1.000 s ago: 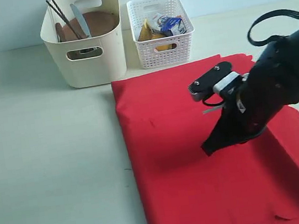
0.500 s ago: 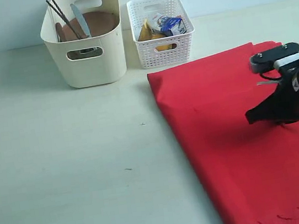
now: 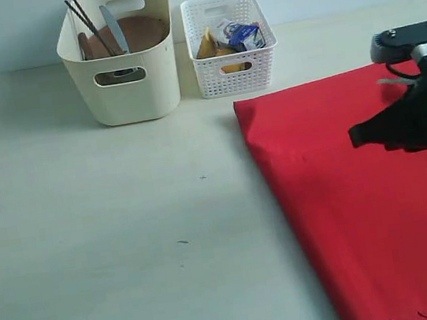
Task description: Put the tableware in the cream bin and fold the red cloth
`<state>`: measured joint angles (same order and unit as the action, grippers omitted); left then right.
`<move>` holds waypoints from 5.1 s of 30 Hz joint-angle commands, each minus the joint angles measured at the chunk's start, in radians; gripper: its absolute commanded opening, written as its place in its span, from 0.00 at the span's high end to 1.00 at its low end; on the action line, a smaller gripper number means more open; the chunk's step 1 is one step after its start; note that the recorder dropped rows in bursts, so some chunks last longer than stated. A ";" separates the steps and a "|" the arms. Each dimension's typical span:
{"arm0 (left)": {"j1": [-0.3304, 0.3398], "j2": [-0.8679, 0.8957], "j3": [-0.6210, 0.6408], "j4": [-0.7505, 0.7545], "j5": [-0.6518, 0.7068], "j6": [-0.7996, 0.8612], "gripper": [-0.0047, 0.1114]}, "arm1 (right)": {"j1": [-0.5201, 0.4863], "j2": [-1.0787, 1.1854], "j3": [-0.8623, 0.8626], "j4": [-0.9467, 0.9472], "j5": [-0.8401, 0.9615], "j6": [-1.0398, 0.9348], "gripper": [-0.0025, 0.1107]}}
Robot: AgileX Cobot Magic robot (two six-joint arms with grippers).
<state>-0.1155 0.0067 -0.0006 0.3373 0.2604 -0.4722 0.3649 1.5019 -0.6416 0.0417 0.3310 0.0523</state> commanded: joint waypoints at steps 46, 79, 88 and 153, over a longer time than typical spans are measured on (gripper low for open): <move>0.001 -0.007 0.001 0.002 -0.002 0.001 0.94 | -0.202 0.103 -0.260 -0.393 0.254 0.265 0.98; 0.001 -0.007 0.001 0.002 -0.002 0.001 0.94 | -0.202 0.655 -0.665 -0.185 0.084 0.130 0.98; 0.001 -0.007 0.001 0.002 -0.002 0.001 0.94 | -0.202 0.758 -0.863 -0.053 0.167 -0.026 0.98; 0.001 -0.007 0.001 0.002 -0.002 0.001 0.94 | -0.202 -1.183 0.534 0.131 -0.274 -0.052 0.98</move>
<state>-0.1155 0.0067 -0.0006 0.3373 0.2623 -0.4722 0.1655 0.3692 -0.1290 0.2066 0.0348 0.0000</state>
